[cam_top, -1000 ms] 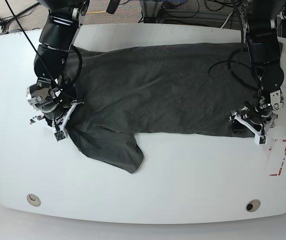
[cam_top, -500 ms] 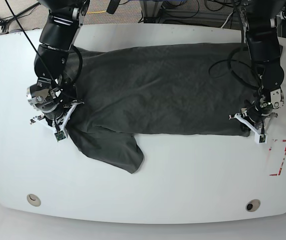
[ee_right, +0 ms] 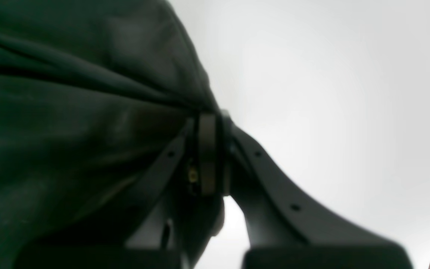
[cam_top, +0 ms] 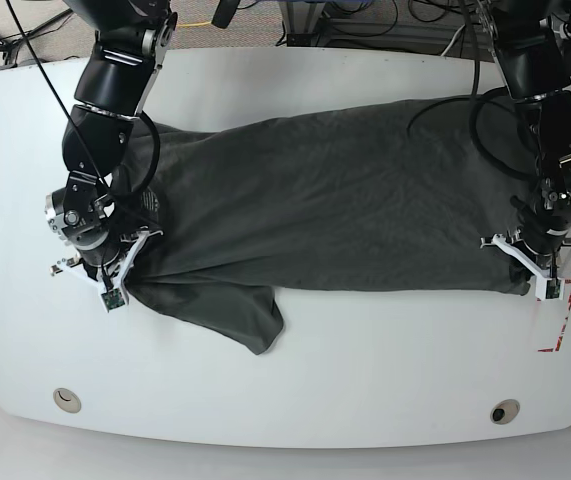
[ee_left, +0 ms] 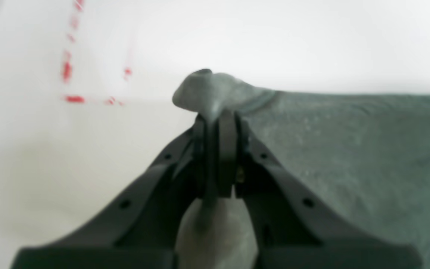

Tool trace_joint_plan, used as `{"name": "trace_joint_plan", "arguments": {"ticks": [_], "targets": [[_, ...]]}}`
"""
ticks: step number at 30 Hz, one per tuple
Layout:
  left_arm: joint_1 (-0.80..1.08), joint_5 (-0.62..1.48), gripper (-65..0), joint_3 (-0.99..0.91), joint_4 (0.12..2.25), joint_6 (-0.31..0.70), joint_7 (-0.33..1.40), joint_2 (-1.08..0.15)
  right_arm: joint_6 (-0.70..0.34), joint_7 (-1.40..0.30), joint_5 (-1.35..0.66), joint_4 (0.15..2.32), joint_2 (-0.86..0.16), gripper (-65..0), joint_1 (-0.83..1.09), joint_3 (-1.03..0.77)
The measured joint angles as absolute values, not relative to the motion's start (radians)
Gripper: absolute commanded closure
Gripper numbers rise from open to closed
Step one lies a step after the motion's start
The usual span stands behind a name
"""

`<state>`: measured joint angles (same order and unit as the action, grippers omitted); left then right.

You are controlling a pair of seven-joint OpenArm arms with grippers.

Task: Fold the T-shirt properly
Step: 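Lift the hem with both grippers and fold it over the shirt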

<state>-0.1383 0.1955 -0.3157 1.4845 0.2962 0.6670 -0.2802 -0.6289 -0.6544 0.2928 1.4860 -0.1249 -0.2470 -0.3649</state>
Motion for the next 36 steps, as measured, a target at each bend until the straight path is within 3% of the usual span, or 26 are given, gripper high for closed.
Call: {"name": "trace_joint_plan", "arguments": {"ticks": [12, 23, 31, 36], "targets": [[-0.281, 0.205, 0.0, -0.384, 1.709, 0.307, 0.771, -0.282, -0.632, -0.656, 0.306, 1.485, -0.178, 0.0, -0.443, -0.298], [-0.512, 0.2, 0.0, -0.396, 1.721, 0.306, 0.779, -0.315, -0.649, -0.71, 0.289, 1.486, -0.27, 0.0, -0.703, -0.148], [-0.698, 0.2, -0.1, -0.394, 1.721, 0.302, 0.825, -0.322, -0.709, -0.797, 0.325, 1.493, -0.281, 0.0, -0.97, -0.105], [-0.725, 0.208, -0.1, -0.394, 1.728, 0.302, 0.869, -0.318, -0.711, -0.846, 0.337, 1.522, -0.297, 0.0, -1.014, -0.098]]}}
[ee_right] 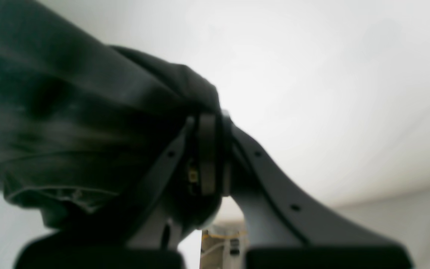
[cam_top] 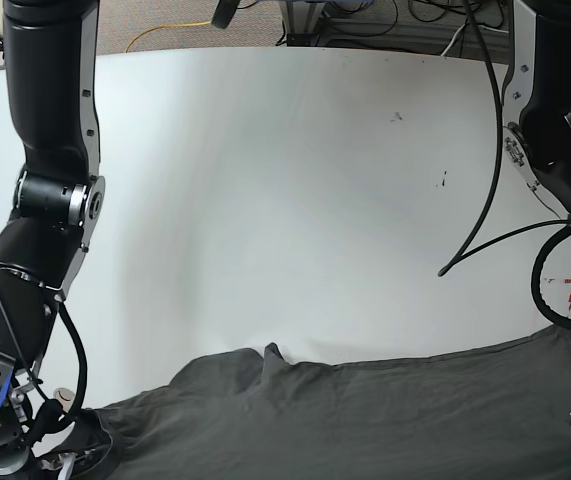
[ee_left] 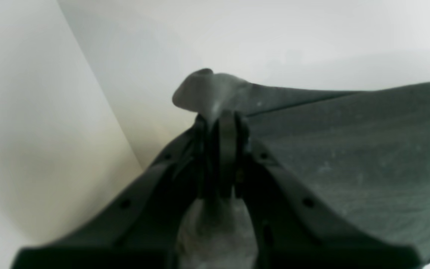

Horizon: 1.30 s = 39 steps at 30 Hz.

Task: Fold the T-shirt properly
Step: 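Lift the hem with both grippers and fold it over the shirt, then lower the folded edge with both grippers onto the shirt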

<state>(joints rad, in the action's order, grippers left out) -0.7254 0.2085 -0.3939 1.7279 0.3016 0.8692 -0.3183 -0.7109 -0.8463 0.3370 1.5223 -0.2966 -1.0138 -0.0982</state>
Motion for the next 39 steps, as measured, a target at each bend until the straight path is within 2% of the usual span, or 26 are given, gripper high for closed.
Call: {"name": "trace_joint_plan", "arguments": {"ticks": [5, 11, 16, 24, 33, 39], "targets": [[-0.639, 0.212, -0.1, -0.394, 1.732, 0.3, 0.872, -0.313, -0.71, -0.897, 0.34, 1.652, -0.297, 0.0, -0.893, -0.117], [-0.459, 0.312, 0.0, -0.4, 1.765, 0.298, 0.885, -0.303, -0.715, -0.902, 0.337, 1.83, -0.29, 0.0, -0.607, -0.185], [-0.298, 0.336, 0.0, -0.4, 1.774, 0.3, 0.88, -0.299, -0.71, -0.92, 0.349, 1.916, -0.23, 0.0, -0.398, -0.277], [-0.024, 0.341, 0.0, -0.488, 1.863, 0.3, 0.882, -0.265, -0.713, -0.912, 0.299, 1.954, -0.139, 0.0, -0.116, -0.422], [0.205, 0.345, 0.0, -0.596, 1.866, 0.303, 0.879, -0.212, -0.715, -0.898, 0.204, 1.955, -0.119, 0.0, 0.078, -0.48], [0.286, 0.338, 0.0, -0.661, 1.864, 0.424, 0.874, -0.173, -0.712, -0.901, 0.216, 1.956, -0.097, 0.0, 0.142, -0.504]]}}
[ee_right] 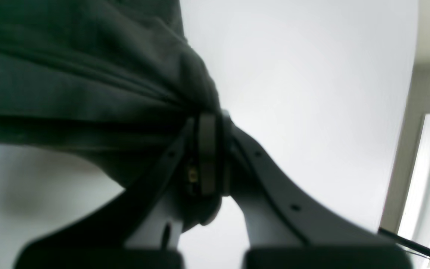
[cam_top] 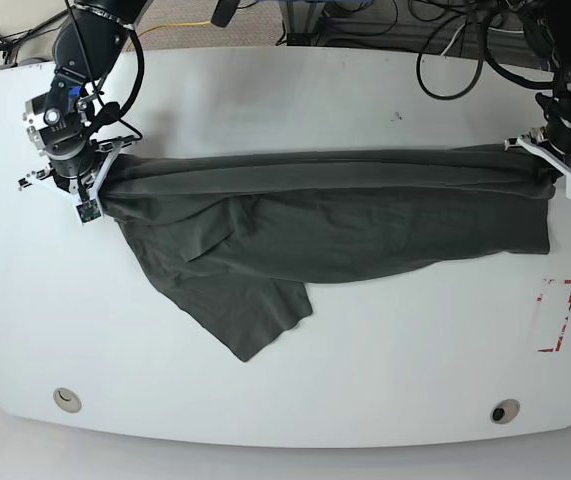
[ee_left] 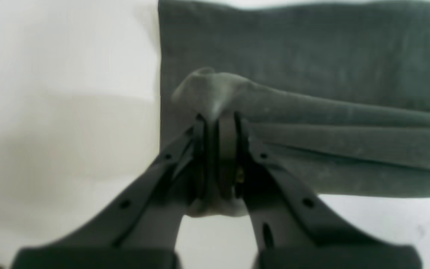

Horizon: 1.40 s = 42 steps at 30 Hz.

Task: Fold the T-shirt properly
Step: 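Lower the folded edge with both grippers onto the shirt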

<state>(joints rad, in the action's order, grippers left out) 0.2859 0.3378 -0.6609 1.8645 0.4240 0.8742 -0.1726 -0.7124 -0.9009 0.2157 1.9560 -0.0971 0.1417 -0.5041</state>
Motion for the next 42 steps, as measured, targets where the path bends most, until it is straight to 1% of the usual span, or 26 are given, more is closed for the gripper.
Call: {"name": "trace_joint_plan", "arguments": {"ticks": [2, 5, 10, 17, 18, 19, 20, 22, 23, 24, 25, 26, 27, 29, 30, 32, 36, 39, 42], "targets": [[0.315, 0.34, 0.0, -0.688, 1.864, 0.461, 0.871, -0.155, -0.71, -0.894, 0.207, 1.957, -0.091, 0.0, 0.175, -0.504], [0.361, 0.334, 0.0, -0.714, 1.863, 0.485, 0.877, -0.143, -0.711, -0.896, 0.204, 1.956, -0.089, 0.0, 0.229, -0.511], [0.397, 0.336, -0.1, -0.718, 1.863, 0.491, 0.873, -0.142, -0.708, -0.9, 0.211, 1.956, -0.057, 0.0, 0.262, -0.515], [0.465, 0.334, -0.7, -0.716, 1.863, 0.491, 0.875, -0.144, -0.708, -0.899, 0.212, 1.956, -0.052, -0.2, 0.319, -0.511], [0.469, 0.334, -1.5, -0.714, 1.863, 0.491, 0.874, -0.145, -0.708, -0.9, 0.213, 1.956, -0.052, -0.3, 0.323, -0.511], [0.474, 0.335, -4.2, -0.714, 1.863, 0.491, 0.874, -0.146, -0.708, -0.9, 0.213, 1.956, -0.052, -1.1, 0.326, -0.511], [0.484, 0.334, -9.0, -0.714, 1.863, 0.491, 0.869, -0.146, -0.707, -0.898, 0.213, 1.956, -0.052, -4.0, 0.333, -0.511], [0.506, 0.334, -20.4, -0.714, 1.863, 0.49, 0.868, -0.15, -0.707, -0.892, 0.209, 1.956, -0.052, -14.7, 0.352, -0.511], [0.513, 0.332, -27.4, -0.714, 1.863, 0.49, 0.872, -0.15, -0.708, -0.892, 0.209, 1.956, -0.052, -21.9, 0.36, -0.511], [0.516, 0.321, -36.4, -0.714, 1.863, 0.487, 0.875, -0.15, -0.708, -0.896, 0.216, 1.956, -0.053, -31.5, 0.369, -0.511], [0.517, 0.307, -42.1, -0.714, 1.863, 0.487, 0.876, -0.15, -0.708, -0.901, 0.221, 1.956, -0.053, -39.2, 0.377, -0.514], [0.516, 0.289, -45.1, -0.714, 1.863, 0.487, 0.875, -0.15, -0.707, -0.906, 0.229, 1.956, -0.052, -45.3, 0.381, -0.517], [0.514, 0.277, -46.0, -0.714, 1.863, 0.487, 0.874, -0.15, -0.706, -0.906, 0.225, 1.956, -0.053, -49.8, 0.384, -0.519], [0.513, 0.255, -45.0, -0.714, 1.863, 0.487, 0.871, -0.15, -0.701, -0.905, 0.175, 1.957, -0.056, -57.4, 0.394, -0.518], [0.516, 0.255, -44.7, -0.714, 1.863, 0.487, 0.871, -0.15, -0.7, -0.9, 0.135, 1.959, -0.057, -59.0, 0.401, -0.518], [0.518, 0.254, -44.6, -0.714, 1.863, 0.516, 0.872, -0.151, -0.701, -0.9, 0.069, 1.963, -0.06, -59.6, 0.417, -0.516], [0.517, 0.255, -44.6, -0.722, 1.871, 0.632, 0.872, -0.151, -0.701, -0.913, 0.006, 1.982, -0.06, -56.1, 0.427, -0.531], [0.518, 0.251, -44.6, -0.768, 1.924, 0.701, 0.876, -0.141, -0.7, -0.902, -0.075, 1.996, -0.052, -53.4, 0.425, -0.601], [0.511, 0.254, -44.6, -0.797, 1.967, 0.696, 0.868, -0.139, -0.699, -0.912, -0.157, 1.998, -0.058, -50.4, 0.425, -0.675]]}}
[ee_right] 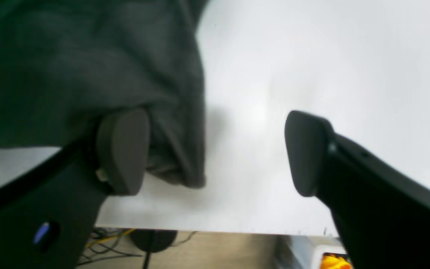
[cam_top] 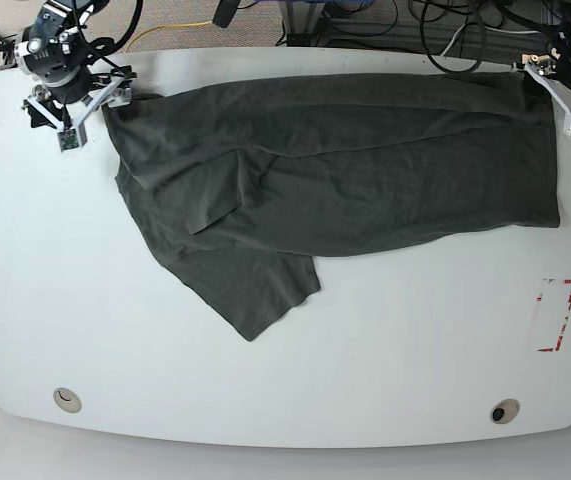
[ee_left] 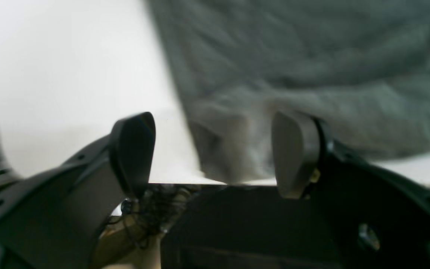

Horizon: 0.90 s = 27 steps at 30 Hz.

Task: Fold the T-shirt properly
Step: 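Lower the folded edge with both grippers onto the shirt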

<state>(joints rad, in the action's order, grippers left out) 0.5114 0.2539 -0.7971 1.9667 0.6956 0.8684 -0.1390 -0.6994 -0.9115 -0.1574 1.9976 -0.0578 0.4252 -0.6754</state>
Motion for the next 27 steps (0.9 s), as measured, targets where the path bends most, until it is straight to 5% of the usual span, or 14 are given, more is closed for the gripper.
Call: {"name": "trace_joint_plan", "arguments": {"ticks": [11, 16, 19, 27], "targets": [[0.441, 0.179, -44.4, -0.667, 1.948, 0.7, 0.917, -0.109, -0.699, -1.011, -0.332, 1.997, -0.058, -44.9, 0.373, -0.72], [0.46, 0.131, -44.4, -0.654, 1.916, 0.7, 0.918, -0.109, -0.699, -1.046, -0.348, 1.995, -0.046, -20.6, 0.344, -0.72], [0.47, 0.131, -44.4, -0.657, 1.869, 0.7, 0.907, -0.116, -0.699, -1.058, -0.353, 1.995, -0.021, -11.4, 0.334, -0.718], [0.466, 0.196, -44.4, -0.662, 1.713, 0.716, 0.852, -0.19, -0.699, -1.139, -0.353, 1.983, -0.023, -28.5, 0.356, -0.719]]}}
